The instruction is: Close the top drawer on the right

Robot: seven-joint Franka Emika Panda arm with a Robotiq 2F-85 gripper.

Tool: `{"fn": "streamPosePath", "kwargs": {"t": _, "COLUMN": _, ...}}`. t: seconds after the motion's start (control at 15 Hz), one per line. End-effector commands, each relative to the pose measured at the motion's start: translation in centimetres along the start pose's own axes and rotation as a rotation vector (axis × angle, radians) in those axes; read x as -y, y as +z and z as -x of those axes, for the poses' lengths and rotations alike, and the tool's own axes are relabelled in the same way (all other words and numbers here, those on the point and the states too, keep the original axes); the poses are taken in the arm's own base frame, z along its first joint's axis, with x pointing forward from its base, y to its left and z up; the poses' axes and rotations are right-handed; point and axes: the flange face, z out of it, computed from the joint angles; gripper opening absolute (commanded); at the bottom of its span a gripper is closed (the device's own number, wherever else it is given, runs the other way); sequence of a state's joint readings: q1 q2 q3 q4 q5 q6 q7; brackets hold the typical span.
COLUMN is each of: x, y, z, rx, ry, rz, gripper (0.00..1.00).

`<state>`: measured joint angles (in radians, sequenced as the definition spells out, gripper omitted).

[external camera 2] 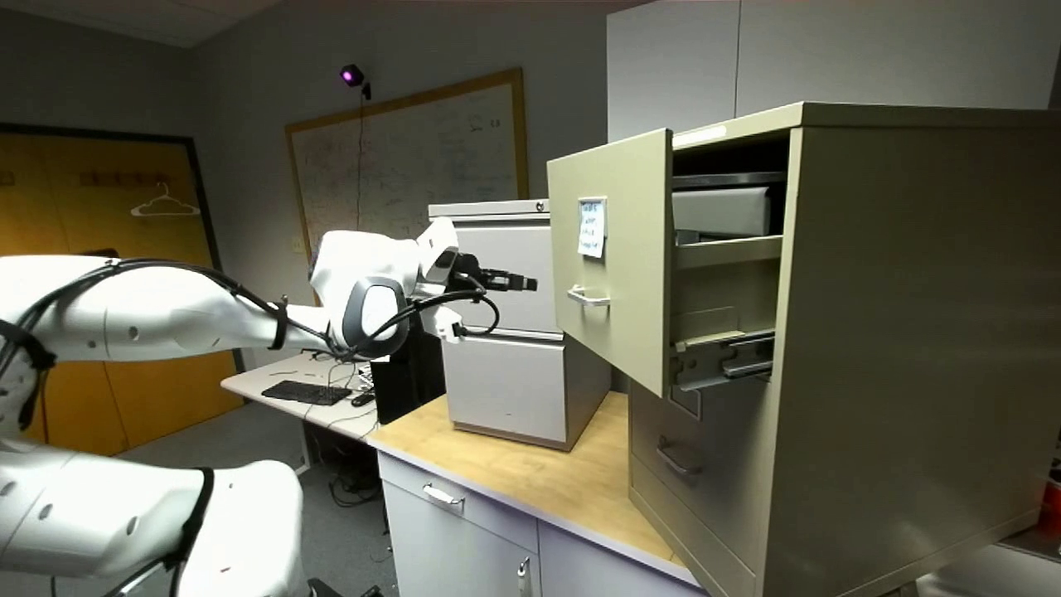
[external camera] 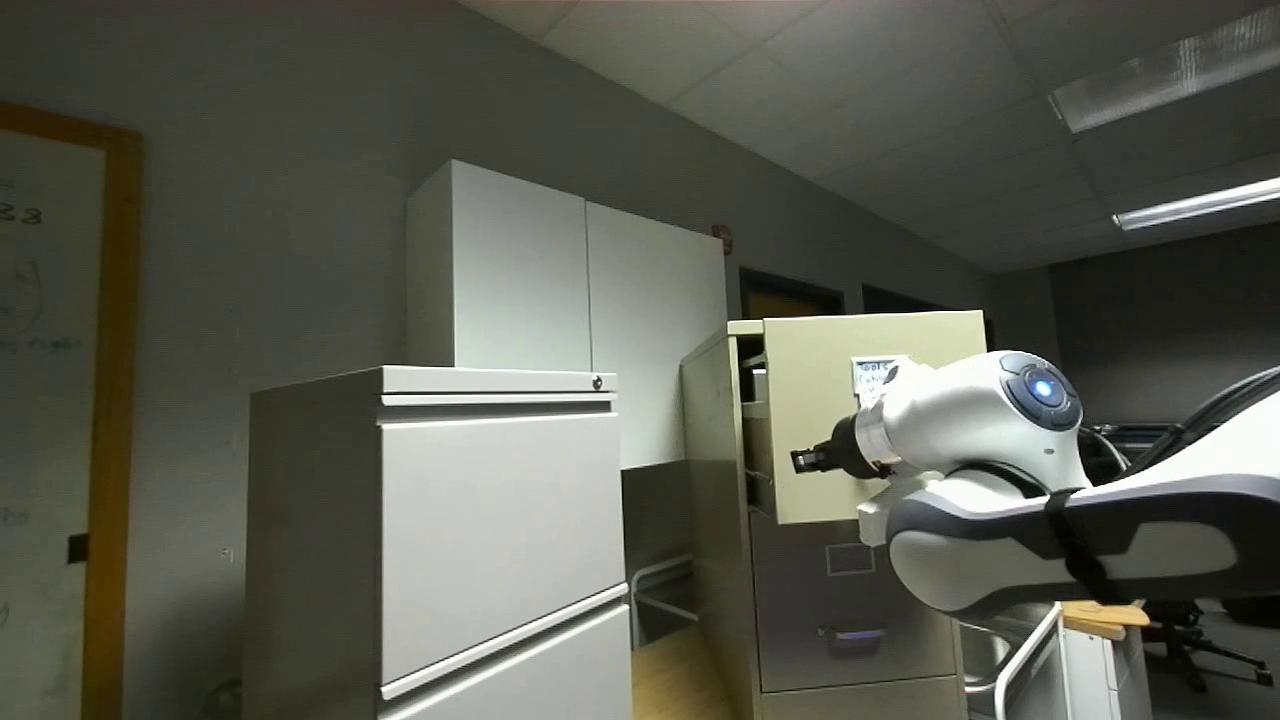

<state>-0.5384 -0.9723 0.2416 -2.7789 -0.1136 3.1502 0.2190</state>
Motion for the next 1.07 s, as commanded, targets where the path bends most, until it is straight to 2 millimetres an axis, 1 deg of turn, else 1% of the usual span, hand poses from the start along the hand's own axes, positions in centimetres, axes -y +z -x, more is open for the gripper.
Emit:
{"fn": "streamPosePath", "kwargs": {"t": 0.0, "x": -0.1, "y": -0.3, "z": -0.7, "rx": -0.1, "ry": 0.072, "rz": 0.121, "gripper": 0.0}}
{"fn": "streamPosePath", "kwargs": {"t": 0.2, "x": 0.0, "y": -0.1, "z": -0.7, "rx": -0.142, "ry": 0.105, "rz": 0.174, "gripper": 0.0}}
{"fn": "streamPosePath", "kwargs": {"t": 0.4, "x": 0.9, "y": 0.3, "z": -0.3, "rx": -0.115, "ry": 0.103, "rz": 0.139, "gripper": 0.0}}
{"fn": "streamPosePath", "kwargs": {"t": 0.47, "x": -0.3, "y": 4.8, "z": 0.6, "rx": -0.114, "ry": 0.101, "rz": 0.132, "gripper": 0.0}}
{"fn": "streamPosePath", "kwargs": {"t": 0.6, "x": 0.7, "y": 6.8, "z": 1.6, "rx": -0.089, "ry": 0.1, "rz": 0.087, "gripper": 0.0}}
{"fn": "streamPosePath", "kwargs": {"t": 0.73, "x": 1.3, "y": 9.8, "z": 2.8, "rx": -0.06, "ry": 0.108, "rz": 0.047, "gripper": 0.0}}
{"fn": "streamPosePath", "kwargs": {"t": 0.8, "x": 2.0, "y": 9.9, "z": 1.6, "rx": -0.062, "ry": 0.102, "rz": 0.041, "gripper": 0.0}}
{"fn": "streamPosePath", "kwargs": {"t": 0.87, "x": 2.1, "y": 10.9, "z": 1.7, "rx": -0.055, "ry": 0.108, "rz": 0.037, "gripper": 0.0}}
{"fn": "streamPosePath", "kwargs": {"t": 1.0, "x": 2.7, "y": 12.0, "z": 0.7, "rx": -0.055, "ry": 0.117, "rz": 0.034, "gripper": 0.0}}
